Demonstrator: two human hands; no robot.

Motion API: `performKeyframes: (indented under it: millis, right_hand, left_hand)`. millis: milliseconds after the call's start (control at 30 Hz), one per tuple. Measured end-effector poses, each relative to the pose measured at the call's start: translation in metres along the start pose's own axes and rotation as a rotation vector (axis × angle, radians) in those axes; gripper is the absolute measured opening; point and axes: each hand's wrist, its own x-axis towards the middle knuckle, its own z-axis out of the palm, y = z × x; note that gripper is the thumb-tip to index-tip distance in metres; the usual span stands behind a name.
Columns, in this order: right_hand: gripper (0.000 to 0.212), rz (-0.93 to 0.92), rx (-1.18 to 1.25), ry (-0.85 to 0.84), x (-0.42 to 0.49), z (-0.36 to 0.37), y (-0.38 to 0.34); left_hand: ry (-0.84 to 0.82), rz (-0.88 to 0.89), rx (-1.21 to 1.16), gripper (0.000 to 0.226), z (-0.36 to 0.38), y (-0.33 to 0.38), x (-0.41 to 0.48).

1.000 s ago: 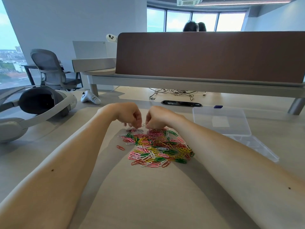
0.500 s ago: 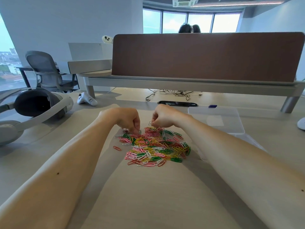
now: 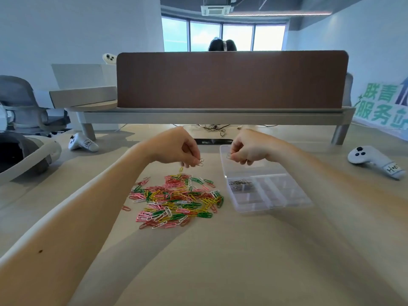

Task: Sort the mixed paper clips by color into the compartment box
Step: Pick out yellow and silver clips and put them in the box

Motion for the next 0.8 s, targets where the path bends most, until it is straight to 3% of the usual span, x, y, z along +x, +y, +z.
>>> performKeyframes:
  millis: [133, 333, 667, 800]
  right_hand:
    - [0.010, 0.073, -0.042, -0.075, -0.015, -0.006, 0.022]
    - [0.002, 0.044, -0.039, -0.096, -0.019, 0.003, 0.033]
    - [0.011, 0.042, -0.076, -0.171, -0.022, 0.004, 0.041]
    - [0.012, 0.032, -0.114, -0.169, -0.020, 0.004, 0.033]
  left_hand:
    - [-0.065, 0.106, 0.010, 0.005, 0.029, 0.037, 0.030]
    - [-0.156, 0.100, 0.096, 0.012, 0.059, 0.043, 0.057]
    - [-0.230, 0.109, 0.104, 0.016, 0.063, 0.043, 0.061]
    - [-0.193, 0.110, 0.008, 0.015, 0.054, 0.040, 0.058]
